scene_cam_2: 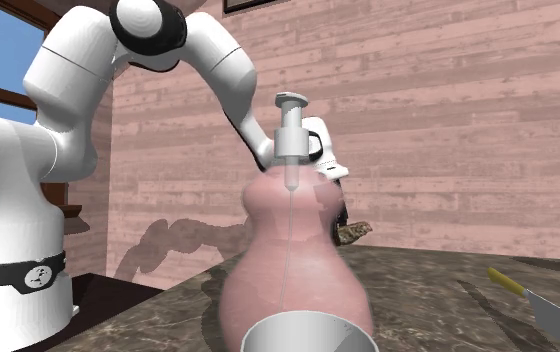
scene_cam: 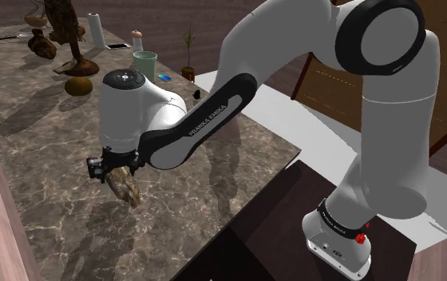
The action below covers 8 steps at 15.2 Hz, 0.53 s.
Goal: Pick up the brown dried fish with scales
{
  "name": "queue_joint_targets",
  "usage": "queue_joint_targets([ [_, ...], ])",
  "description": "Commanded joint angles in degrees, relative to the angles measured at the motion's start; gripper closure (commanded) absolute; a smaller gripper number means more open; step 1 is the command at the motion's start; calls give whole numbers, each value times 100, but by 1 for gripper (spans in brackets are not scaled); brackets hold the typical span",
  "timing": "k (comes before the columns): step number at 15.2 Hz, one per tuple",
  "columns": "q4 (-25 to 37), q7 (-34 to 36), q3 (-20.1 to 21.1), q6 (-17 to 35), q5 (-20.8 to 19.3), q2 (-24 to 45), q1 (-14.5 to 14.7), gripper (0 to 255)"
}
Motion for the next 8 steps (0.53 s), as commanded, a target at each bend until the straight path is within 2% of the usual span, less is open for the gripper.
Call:
queue_joint_targets([
  [1,6,-75,67,-105,89,-106,-54,255],
  [8,54,-243,218,-383,311,-355,-163,255],
])
